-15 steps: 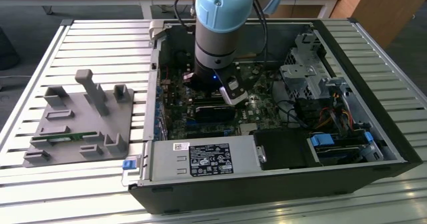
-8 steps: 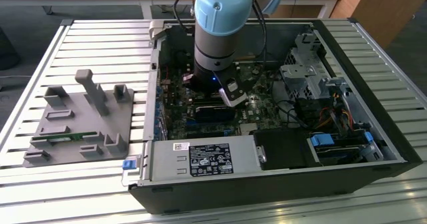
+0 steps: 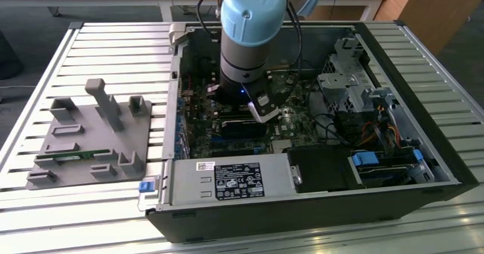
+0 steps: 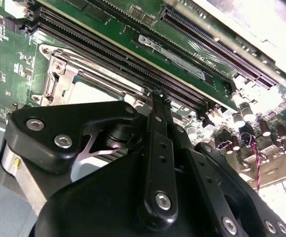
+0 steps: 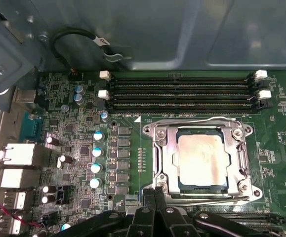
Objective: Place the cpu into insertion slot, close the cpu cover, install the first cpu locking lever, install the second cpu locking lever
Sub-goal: 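Install the second cpu locking lever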
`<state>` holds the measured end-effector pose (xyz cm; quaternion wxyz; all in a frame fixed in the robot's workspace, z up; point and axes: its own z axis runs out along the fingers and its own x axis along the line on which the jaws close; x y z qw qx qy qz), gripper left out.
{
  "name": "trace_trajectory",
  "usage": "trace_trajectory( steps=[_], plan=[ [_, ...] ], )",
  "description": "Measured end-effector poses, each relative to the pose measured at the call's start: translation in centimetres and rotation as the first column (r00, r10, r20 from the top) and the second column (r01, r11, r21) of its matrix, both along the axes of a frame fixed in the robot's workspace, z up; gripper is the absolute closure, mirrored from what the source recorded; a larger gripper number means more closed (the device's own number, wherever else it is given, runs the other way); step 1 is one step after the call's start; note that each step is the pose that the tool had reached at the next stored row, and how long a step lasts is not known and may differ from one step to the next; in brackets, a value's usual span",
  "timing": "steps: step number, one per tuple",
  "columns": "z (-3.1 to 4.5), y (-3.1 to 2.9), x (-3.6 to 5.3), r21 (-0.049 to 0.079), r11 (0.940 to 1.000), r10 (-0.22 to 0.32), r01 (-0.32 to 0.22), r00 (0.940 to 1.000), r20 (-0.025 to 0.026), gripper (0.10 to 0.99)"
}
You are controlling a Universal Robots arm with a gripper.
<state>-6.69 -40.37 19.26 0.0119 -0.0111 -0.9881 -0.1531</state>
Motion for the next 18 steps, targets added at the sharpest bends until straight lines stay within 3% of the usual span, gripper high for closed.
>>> trace_trajectory(
  steps=[7, 18],
  plan=[
    [-0.23, 0.0, -0.12, 0.014, 0.9999, 0.0, 0.0, 1.0, 0.0003, 0.98],
    [-0.47, -0.01, -0.45, 0.013, 0.9999, 0.0, 0.0, 1.0, 0.0, 0.98]
  ],
)
